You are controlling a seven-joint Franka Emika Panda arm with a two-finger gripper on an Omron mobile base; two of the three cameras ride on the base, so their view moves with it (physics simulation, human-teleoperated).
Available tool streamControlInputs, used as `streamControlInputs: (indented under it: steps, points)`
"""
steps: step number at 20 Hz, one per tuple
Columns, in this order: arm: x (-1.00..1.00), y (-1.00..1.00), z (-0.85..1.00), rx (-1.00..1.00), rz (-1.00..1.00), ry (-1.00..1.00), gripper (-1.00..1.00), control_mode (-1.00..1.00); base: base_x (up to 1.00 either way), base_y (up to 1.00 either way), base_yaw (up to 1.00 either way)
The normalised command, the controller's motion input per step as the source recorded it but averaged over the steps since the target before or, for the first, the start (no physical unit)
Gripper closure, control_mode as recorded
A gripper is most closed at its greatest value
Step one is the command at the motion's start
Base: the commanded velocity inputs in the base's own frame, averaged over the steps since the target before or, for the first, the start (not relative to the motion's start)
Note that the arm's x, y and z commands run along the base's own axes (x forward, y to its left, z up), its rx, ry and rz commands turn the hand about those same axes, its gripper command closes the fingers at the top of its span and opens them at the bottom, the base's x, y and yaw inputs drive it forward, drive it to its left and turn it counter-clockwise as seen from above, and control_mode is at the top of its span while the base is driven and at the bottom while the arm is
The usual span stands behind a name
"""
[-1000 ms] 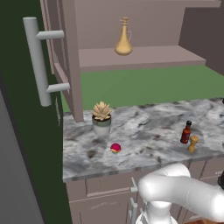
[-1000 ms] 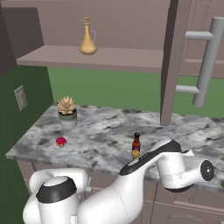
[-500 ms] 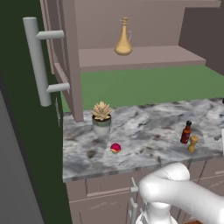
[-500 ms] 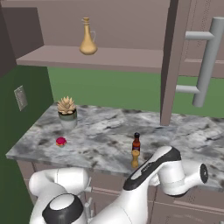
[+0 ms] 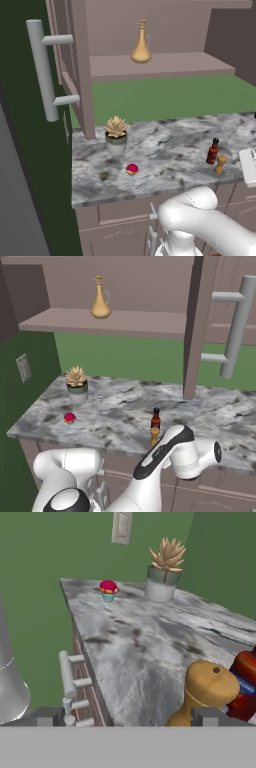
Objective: There are various items on the counter. Only move the condiments/shakers into the cabinet.
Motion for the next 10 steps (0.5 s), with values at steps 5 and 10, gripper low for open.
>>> streamControlInputs:
  steps: [5,10]
  points:
    - [0.14,-0.01,0.0,0.09,0.0,0.0,-1.0,-1.0,0.0,0.0,0.0]
    - [0.31,0.0,0.0,0.07,0.0,0.0,-1.0,-1.0,0.0,0.0,0.0]
